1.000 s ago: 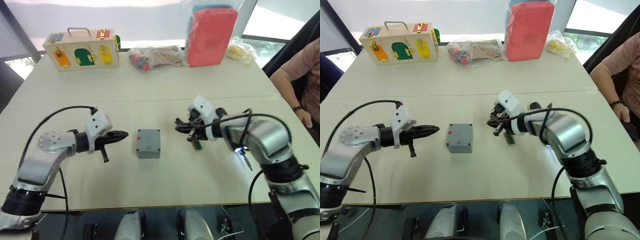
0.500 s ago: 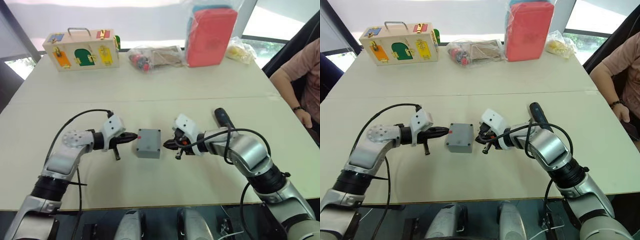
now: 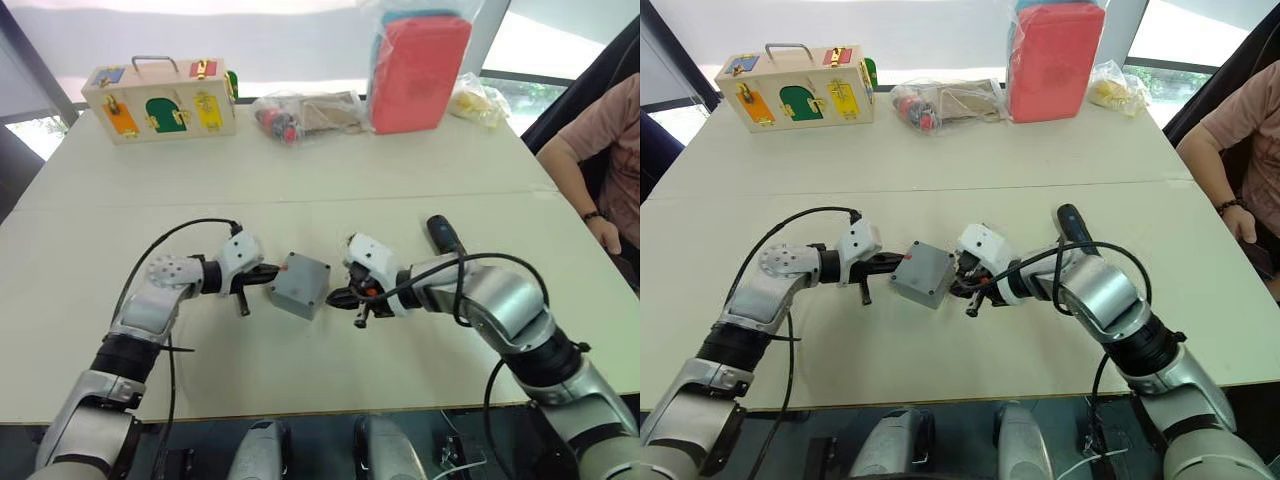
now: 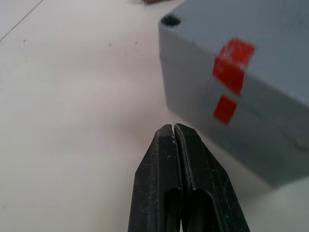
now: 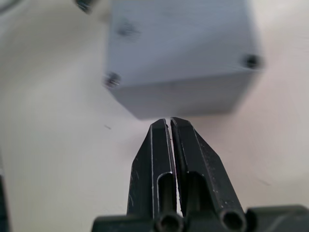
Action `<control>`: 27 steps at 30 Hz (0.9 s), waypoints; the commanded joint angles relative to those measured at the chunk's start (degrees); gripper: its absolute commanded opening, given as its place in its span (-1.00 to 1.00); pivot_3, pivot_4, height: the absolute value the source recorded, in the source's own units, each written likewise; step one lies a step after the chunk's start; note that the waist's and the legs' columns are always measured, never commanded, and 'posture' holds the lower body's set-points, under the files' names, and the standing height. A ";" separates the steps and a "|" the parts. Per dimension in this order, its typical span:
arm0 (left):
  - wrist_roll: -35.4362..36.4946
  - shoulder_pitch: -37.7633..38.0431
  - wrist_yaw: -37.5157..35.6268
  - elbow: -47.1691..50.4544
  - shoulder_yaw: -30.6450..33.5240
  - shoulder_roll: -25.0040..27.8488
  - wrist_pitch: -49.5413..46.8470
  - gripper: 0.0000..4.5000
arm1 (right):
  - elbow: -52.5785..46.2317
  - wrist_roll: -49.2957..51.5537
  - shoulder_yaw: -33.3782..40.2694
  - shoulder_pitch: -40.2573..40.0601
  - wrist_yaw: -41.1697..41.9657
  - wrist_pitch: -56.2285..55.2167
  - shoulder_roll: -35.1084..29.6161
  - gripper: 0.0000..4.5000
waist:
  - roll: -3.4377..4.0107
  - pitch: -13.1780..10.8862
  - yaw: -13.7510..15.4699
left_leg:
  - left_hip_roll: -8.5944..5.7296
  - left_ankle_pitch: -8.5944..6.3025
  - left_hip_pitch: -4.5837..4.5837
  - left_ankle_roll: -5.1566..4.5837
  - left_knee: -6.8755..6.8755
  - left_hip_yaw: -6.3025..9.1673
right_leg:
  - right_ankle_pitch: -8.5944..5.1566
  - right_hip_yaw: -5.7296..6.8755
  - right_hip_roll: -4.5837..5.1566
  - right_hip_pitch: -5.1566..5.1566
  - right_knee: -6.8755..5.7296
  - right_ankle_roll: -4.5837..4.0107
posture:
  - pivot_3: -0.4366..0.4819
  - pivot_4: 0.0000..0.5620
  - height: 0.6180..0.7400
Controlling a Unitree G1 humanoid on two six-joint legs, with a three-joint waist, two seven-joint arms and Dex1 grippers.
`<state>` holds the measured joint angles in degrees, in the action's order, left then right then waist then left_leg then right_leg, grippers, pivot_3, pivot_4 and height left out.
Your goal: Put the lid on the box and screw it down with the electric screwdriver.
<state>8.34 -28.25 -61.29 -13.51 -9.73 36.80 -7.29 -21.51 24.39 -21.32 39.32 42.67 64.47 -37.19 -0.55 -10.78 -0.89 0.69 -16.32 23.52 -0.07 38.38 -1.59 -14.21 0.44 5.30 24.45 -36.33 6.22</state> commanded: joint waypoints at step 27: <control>4.00 6.86 -1.53 17.86 2.20 4.59 -8.10 -1.00 | 15.67 -10.47 -1.23 2.00 6.73 -18.67 9.84 -0.96 | -0.04 0.02 0.22 | -0.01 0.02 -0.02 0.03 0.02 -0.03 | 0.00 0.00 0.01 0.00 -0.08 0.00 | -0.05 -0.47 0.83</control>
<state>12.51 -19.87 -63.27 4.03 -8.43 41.39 -16.85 -1.85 12.15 -23.16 41.31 48.08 44.58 -27.51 -0.59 -10.76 -0.66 0.68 -16.30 23.50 -0.04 38.41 -1.61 -14.21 0.44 5.31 24.45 -36.41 6.22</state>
